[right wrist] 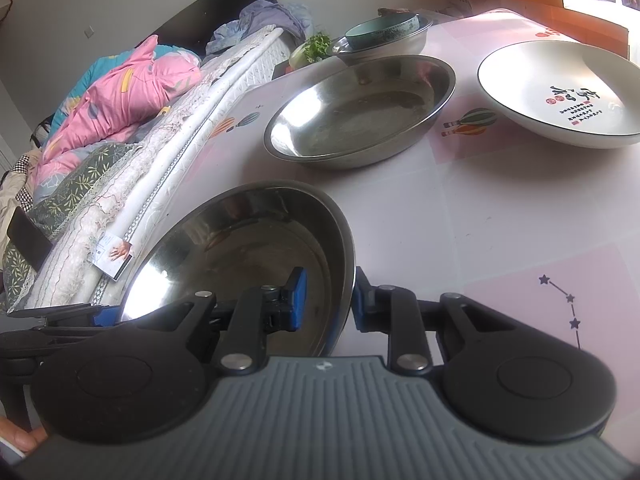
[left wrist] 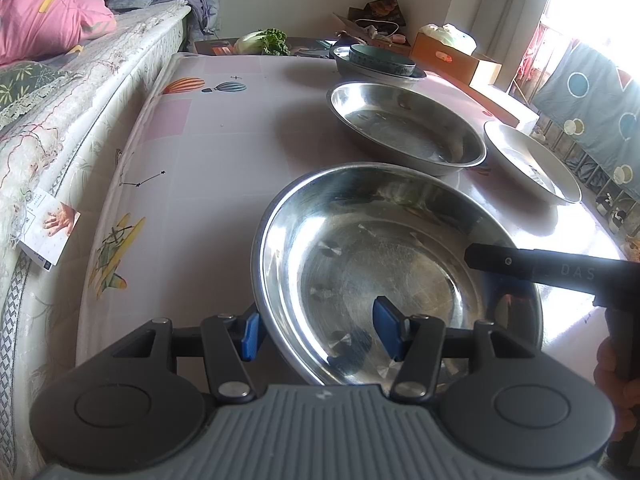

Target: Organize plates and bowls

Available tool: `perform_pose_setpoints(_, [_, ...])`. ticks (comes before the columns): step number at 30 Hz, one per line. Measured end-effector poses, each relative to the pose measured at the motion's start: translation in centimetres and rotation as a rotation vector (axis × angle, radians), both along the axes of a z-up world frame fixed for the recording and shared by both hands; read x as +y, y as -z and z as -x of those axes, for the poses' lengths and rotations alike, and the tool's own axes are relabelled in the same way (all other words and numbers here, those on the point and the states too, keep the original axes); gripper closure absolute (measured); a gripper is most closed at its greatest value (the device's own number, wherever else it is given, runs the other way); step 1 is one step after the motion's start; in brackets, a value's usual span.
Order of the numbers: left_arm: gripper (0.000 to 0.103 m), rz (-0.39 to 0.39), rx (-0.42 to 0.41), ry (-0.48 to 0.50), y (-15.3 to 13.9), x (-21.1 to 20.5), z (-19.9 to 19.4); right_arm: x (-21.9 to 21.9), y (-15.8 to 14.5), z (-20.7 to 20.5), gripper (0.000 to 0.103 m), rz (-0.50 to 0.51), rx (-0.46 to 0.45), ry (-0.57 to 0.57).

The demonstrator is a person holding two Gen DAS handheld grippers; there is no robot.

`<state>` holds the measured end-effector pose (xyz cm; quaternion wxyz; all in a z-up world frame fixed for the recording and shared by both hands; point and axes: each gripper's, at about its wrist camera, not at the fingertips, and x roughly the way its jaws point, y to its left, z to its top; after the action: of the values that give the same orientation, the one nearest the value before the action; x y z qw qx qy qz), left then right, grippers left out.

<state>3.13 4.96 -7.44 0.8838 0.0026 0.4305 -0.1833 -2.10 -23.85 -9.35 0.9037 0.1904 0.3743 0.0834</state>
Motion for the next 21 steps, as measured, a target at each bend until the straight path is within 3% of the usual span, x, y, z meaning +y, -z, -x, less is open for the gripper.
perform_pose_setpoints(6, [0.046, -0.008, -0.004, 0.014, 0.1, -0.2, 0.3, -0.1, 0.1, 0.0, 0.080, 0.004, -0.002, 0.006])
perform_pose_setpoints(21, [0.035, -0.140, -0.050, 0.079, 0.6, -2.4, 0.5, 1.0, -0.3, 0.6, 0.081, 0.136, -0.025, -0.013])
